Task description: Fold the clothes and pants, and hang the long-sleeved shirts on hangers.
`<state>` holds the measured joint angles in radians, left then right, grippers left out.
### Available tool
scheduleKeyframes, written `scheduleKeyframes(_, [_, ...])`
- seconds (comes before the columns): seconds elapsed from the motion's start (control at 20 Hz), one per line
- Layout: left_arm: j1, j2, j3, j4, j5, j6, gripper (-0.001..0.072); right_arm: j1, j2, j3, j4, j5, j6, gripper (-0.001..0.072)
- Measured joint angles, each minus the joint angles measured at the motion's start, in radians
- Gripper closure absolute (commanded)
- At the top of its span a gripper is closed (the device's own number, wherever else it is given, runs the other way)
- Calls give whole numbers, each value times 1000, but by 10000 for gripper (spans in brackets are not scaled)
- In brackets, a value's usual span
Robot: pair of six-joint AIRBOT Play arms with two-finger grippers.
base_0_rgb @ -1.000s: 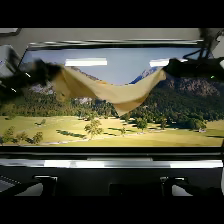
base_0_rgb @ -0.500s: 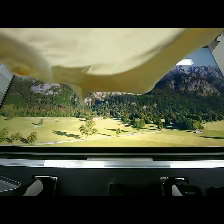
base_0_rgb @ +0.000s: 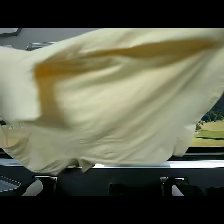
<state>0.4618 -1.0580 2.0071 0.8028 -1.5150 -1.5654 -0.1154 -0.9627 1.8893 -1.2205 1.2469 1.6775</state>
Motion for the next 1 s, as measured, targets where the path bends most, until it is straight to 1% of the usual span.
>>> scheduleKeyframes(0.1, [-80,-142,-5,24,5,30,690,2,-155,1,37,37,3,687])
scheduleKeyframes(0.25, [-205,-406,-13,99,64,85,690,32,-409,2,75,50,-24,686])
scheduleKeyframes(0.4, [-289,-686,-10,134,173,129,690,85,-643,2,59,-17,-68,686])
scheduleKeyframes(0.55, [-323,-895,0,130,301,146,687,117,-837,2,30,-144,-80,685])
scheduleKeyframes(0.6, [-328,-947,2,126,339,150,643,122,-883,2,24,-179,-80,683])
scheduleKeyframes(0.65, [-332,-988,3,122,374,151,553,127,-923,2,19,-215,-79,660])
scheduleKeyframes(0.7, [-334,-1016,3,121,394,151,316,129,-950,2,17,-238,-76,523])
scheduleKeyframes(0.75, [-335,-1038,4,119,408,147,120,131,-971,2,12,-258,-72,360])
scheduleKeyframes(0.8, [-333,-1049,5,115,414,136,115,131,-982,2,11,-269,-72,288])
scheduleKeyframes(0.9, [-314,-1047,6,113,407,105,115,121,-979,2,11,-267,-69,275])
scheduleKeyframes(1.0, [-272,-1011,6,114,365,45,117,87,-945,3,8,-219,-65,272])
